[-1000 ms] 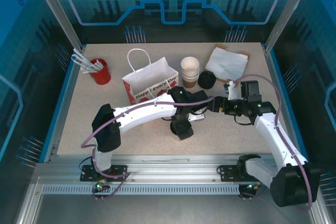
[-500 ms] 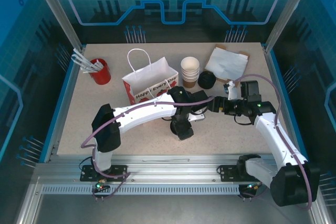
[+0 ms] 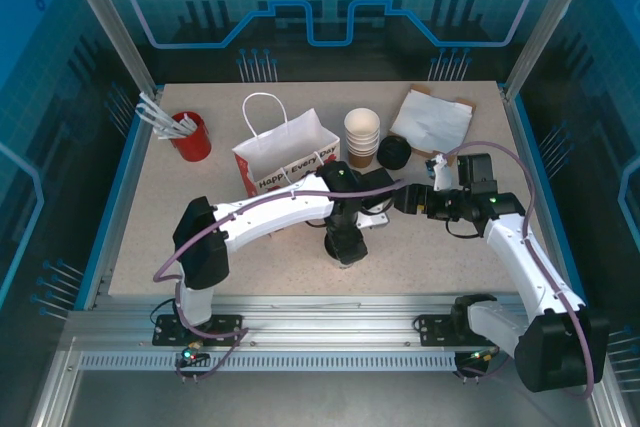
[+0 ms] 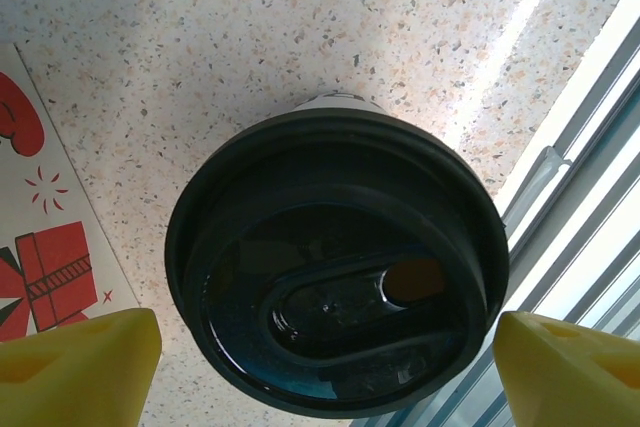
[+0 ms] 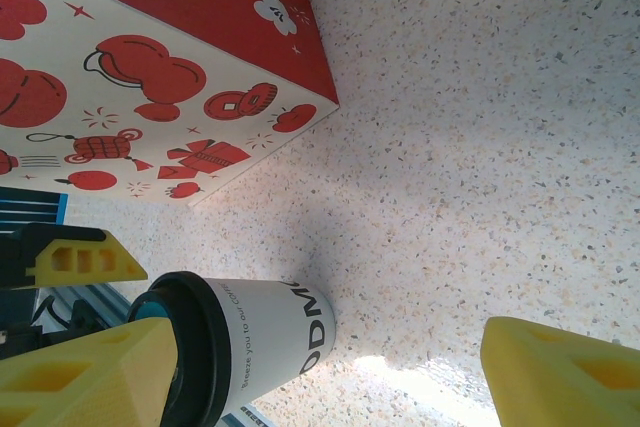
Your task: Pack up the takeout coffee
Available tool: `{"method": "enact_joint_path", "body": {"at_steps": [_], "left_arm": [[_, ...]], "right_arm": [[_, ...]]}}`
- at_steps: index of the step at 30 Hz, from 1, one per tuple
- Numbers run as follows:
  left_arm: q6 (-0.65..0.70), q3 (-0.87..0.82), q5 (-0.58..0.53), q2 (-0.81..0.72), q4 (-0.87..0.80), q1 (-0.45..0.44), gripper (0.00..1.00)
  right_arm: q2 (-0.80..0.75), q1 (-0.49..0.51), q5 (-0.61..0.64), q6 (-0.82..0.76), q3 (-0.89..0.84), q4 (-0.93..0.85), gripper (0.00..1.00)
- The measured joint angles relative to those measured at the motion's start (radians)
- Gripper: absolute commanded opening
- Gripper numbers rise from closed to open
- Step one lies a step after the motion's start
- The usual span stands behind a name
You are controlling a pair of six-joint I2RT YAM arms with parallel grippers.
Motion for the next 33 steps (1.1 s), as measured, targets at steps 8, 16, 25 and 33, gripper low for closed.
{"method": "enact_joint_path", "body": {"at_steps": [8,16,25,33], "left_arm": [[0.006,0.0,0.018,0.0,0.0,0.001,0.86],[0.006,0.0,0.026,0.0,0.0,0.001,0.85],[0.007,0.0,0.026,0.006,0.0,0.001,0.86],[0.008,0.0,0.026,0.02,0.001,0.001,0.82]], "right_arm": [[0.0,0.0,0.0,0.0,0.0,0.0,0.81],[0.0,0.0,0.0,0.0,0.0,0.0,0.81],[0.0,0.0,0.0,0.0,0.0,0.0,0.81],[0.0,0.0,0.001,-0.004,0.0,0.0,0.81]]}}
